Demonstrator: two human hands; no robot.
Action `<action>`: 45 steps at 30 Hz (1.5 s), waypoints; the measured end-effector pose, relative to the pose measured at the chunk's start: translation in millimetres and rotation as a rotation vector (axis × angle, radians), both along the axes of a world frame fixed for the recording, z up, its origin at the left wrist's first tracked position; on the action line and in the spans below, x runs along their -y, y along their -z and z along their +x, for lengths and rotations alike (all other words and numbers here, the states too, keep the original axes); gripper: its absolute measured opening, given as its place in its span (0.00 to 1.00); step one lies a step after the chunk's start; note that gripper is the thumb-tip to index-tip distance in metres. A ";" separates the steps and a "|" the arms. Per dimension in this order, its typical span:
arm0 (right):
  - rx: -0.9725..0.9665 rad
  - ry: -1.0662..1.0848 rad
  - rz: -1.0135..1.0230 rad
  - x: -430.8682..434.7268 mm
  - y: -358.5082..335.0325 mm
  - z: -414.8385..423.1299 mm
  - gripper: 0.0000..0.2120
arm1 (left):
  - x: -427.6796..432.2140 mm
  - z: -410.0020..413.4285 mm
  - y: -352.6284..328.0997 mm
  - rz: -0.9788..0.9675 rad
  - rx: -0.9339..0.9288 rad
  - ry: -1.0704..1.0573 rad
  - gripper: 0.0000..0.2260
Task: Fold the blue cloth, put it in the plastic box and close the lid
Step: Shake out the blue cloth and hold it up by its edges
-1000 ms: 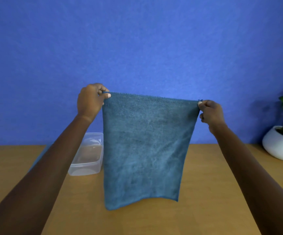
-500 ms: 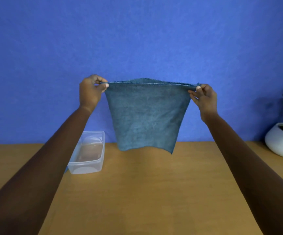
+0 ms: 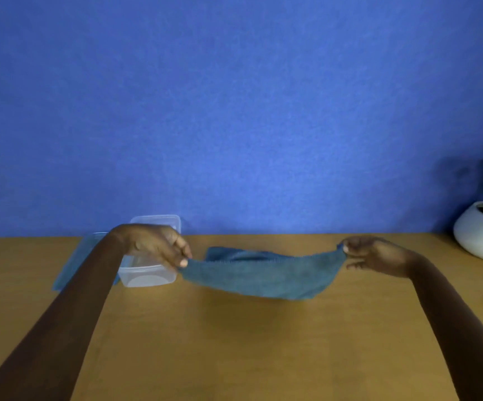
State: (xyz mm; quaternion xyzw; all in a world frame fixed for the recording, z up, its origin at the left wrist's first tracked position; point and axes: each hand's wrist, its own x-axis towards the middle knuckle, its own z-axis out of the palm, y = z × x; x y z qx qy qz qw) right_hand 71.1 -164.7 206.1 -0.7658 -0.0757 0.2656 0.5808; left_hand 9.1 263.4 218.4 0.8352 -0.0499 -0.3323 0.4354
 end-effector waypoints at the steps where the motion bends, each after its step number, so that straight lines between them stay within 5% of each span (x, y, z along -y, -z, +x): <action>1: -0.095 -0.064 -0.023 3.5 5.3 -3.4 0.13 | 2.7 -2.7 8.7 0.005 -0.102 0.013 0.10; 7: -0.349 -0.243 -0.276 4.3 44.5 -11.2 0.11 | 17.9 -18.6 59.8 0.164 -0.350 0.039 0.10; 10: -0.355 -0.190 -0.293 0.8 62.2 -10.4 0.09 | 19.2 -23.8 74.7 0.038 -0.292 -0.089 0.09; 14: -0.273 -0.031 -0.172 -1.1 75.8 -7.4 0.08 | 21.8 -26.2 84.1 -0.239 -0.085 -0.315 0.07; 18: -0.064 0.109 -0.161 -6.1 70.9 -2.1 0.09 | 24.8 -21.9 74.1 -0.254 0.141 -0.453 0.07; 30: 0.449 0.614 0.297 -25.2 -59.9 14.6 0.13 | 60.1 18.6 -78.5 -0.532 1.016 -0.625 0.14; 38: 0.738 0.625 0.306 -33.0 -108.9 -1.2 0.15 | 67.0 20.3 -122.3 -0.193 1.567 -0.785 0.04; 45: 0.801 0.634 0.158 -42.9 -106.8 9.6 0.16 | 51.9 30.6 -96.8 0.204 1.451 -0.858 0.09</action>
